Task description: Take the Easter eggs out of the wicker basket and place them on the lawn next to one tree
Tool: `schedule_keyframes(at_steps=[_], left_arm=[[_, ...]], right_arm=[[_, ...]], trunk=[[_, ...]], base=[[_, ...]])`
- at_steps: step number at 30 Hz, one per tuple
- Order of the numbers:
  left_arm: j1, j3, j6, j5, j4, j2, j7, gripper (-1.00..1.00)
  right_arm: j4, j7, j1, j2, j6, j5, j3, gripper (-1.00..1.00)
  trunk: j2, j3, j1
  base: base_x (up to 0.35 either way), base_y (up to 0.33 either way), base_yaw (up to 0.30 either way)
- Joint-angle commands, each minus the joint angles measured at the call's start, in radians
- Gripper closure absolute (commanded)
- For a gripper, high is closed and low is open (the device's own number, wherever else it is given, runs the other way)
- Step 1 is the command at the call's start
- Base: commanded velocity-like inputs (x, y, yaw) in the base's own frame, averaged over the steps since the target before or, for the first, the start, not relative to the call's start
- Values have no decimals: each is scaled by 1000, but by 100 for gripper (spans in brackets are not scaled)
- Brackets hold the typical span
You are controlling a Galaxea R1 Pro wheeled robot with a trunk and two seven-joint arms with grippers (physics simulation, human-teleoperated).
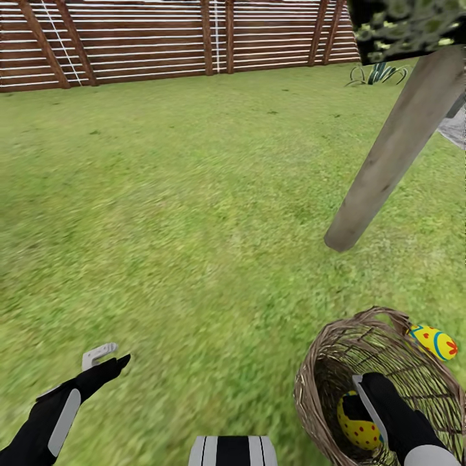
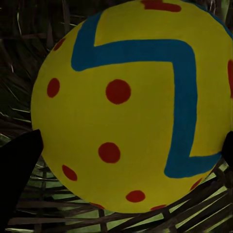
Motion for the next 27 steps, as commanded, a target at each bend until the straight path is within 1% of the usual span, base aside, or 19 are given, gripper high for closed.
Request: schedule_keyframes(at_steps=[1,2,5,10,21,27], left_arm=[[0,2,7,5,-1,-1,-3,-100],[0,2,7,5,-1,-1,-3,-100],[0,2,7,2,0,-13,-2,-100],[0,1,7,-10,20,-19,-2,-100],[0,0,7,-10,30,-21,-1,-100],[0,-13,7,-9,37,-21,-1,-100]], right_arm=[[-1,-1,0,1,5,2,1,100],[-1,-1,0,1,4,2,1,100],[0,-2,0,1,4,5,4,100],[0,-2,0,1,4,2,0,100],[0,-1,0,1,5,1,0,100],[0,-1,0,1,5,1,-2,100]], trunk=[[0,3,-1],[0,7,-1],[1,19,-2],[2,38,-5],[5,81,-10],[6,104,-12]], base=[[0,0,0],[0,0,0],[0,0,36],[0,0,183],[0,0,3],[0,0,0]])
